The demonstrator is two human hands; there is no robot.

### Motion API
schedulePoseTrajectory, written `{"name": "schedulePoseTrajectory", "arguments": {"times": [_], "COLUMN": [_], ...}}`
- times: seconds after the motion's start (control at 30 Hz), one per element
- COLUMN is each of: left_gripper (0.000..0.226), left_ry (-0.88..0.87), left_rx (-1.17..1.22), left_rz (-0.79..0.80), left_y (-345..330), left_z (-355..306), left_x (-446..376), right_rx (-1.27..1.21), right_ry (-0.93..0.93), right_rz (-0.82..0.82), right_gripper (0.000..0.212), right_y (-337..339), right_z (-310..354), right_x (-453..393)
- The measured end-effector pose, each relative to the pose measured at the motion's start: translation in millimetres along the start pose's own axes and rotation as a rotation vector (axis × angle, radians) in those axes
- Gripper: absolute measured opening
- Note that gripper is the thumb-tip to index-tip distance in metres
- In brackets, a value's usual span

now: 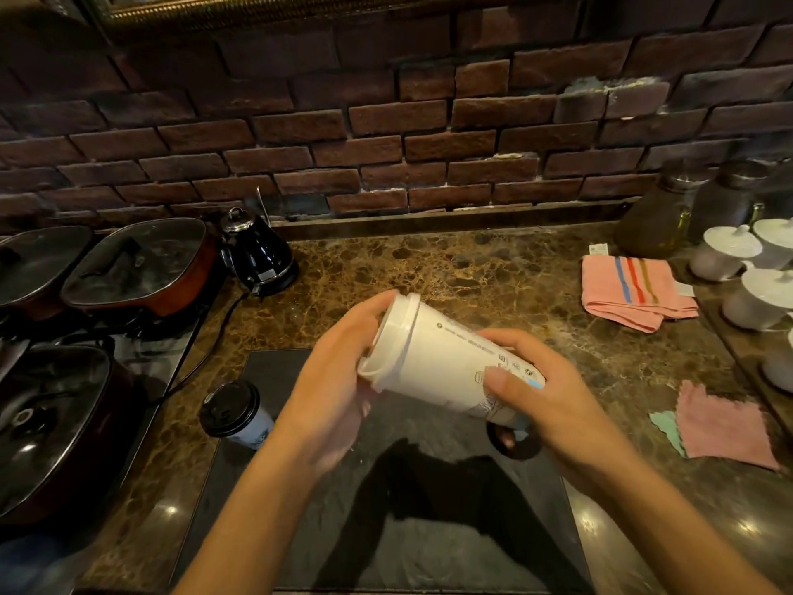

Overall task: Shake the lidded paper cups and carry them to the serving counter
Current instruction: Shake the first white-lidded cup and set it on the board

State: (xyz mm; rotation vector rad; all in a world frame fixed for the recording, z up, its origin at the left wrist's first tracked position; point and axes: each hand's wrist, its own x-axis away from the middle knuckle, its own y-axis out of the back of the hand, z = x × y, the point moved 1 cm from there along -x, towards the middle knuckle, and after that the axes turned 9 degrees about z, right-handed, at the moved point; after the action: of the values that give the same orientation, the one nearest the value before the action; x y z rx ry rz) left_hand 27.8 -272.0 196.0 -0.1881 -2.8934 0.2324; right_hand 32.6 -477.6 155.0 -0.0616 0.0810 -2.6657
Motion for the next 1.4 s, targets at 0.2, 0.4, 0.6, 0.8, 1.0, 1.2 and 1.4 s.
{"name": "schedulePoseTrajectory", "arguments": {"times": [0.2, 0.4, 0.6, 0.8, 1.0, 1.2, 1.4], "left_gripper": [0.042, 0.054, 0.028, 0.032, 0.025, 0.027, 0.020], "left_ry": [0.234, 0.174, 0.065, 0.011, 0.090, 0.143, 0.211], "left_rx": [0.548, 0.572, 0.295, 0.203, 0.273, 0.241, 0.218], "left_rz": [0.082, -0.002, -0.162, -0.203, -0.194, -0.260, -0.341], "left_y": [3.8, 10.6, 0.0, -8.6, 0.6, 8.2, 28.9], "left_z": [24.5, 43.8, 53.7, 62.0, 88.3, 155.0, 194.1], "left_x": [8.2, 8.3, 9.8, 5.1, -6.2, -20.1, -30.9], "right_rx": [0.235, 0.371, 0.330, 0.213, -0.014, -0.115, -0.177], "right_ry": [0.078, 0.034, -0.077, 0.023, 0.000, -0.052, -0.199], "right_rz": [-0.113, -0.156, -0.045, -0.070, -0.098, -0.189, -0.171], "right_gripper": [0.055, 0.049, 0.089, 0.058, 0.041, 0.044, 0.048], "right_y": [-14.6, -40.2, -47.1, -48.7, -38.7, -34.9, -42.0], "right_z": [-25.7, -47.0, -60.1, -61.0, -74.3, -124.7, -166.8], "right_x": [-9.8, -17.4, -24.3, -29.9, -36.1, -40.7, -46.9]}}
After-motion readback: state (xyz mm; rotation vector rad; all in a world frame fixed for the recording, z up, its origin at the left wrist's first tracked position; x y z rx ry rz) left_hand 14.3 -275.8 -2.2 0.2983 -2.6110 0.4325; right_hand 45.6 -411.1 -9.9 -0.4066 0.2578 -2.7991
